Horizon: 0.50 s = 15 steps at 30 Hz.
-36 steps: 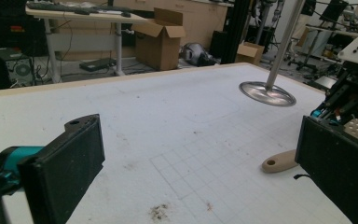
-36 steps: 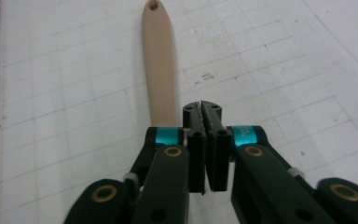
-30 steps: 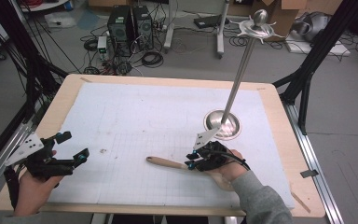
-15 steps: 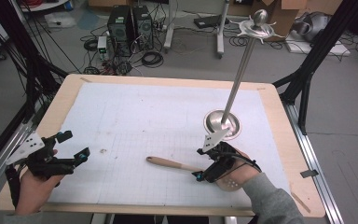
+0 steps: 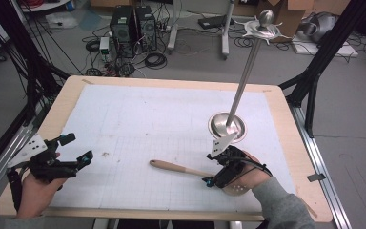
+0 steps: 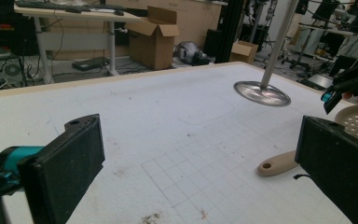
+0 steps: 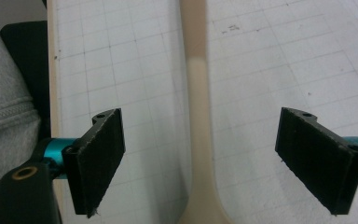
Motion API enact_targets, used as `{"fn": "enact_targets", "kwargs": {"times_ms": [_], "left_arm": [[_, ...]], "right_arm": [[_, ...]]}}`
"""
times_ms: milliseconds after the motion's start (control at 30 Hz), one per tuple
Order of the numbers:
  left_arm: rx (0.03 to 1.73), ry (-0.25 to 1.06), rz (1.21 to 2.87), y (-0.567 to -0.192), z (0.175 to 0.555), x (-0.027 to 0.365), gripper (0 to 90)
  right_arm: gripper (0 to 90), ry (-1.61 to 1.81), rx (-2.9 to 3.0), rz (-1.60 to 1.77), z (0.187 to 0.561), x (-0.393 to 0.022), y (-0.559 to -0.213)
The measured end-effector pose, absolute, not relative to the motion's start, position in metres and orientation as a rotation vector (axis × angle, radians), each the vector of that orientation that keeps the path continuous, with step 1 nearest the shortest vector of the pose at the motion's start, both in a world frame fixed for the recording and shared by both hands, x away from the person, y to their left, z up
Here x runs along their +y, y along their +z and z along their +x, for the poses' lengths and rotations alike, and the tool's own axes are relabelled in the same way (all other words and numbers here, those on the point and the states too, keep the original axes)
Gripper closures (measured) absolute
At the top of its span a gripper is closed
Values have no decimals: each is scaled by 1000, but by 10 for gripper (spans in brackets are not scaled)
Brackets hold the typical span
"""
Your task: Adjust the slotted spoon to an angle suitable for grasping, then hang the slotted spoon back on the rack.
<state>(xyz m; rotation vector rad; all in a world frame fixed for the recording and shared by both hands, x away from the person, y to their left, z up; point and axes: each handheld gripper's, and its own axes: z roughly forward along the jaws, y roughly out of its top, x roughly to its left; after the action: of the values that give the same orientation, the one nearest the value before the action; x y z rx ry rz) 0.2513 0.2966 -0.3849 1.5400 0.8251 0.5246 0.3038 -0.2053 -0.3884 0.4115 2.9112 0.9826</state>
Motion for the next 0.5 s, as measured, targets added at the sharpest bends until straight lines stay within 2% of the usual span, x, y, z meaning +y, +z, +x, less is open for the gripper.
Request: {"fn": "enact_targets", "kwargs": {"times_ms": [500], "left_arm": [[822,526,1544,-385,251,295,18]], "right_arm": [[170,856,2960,392,309,-200,-400]]}}
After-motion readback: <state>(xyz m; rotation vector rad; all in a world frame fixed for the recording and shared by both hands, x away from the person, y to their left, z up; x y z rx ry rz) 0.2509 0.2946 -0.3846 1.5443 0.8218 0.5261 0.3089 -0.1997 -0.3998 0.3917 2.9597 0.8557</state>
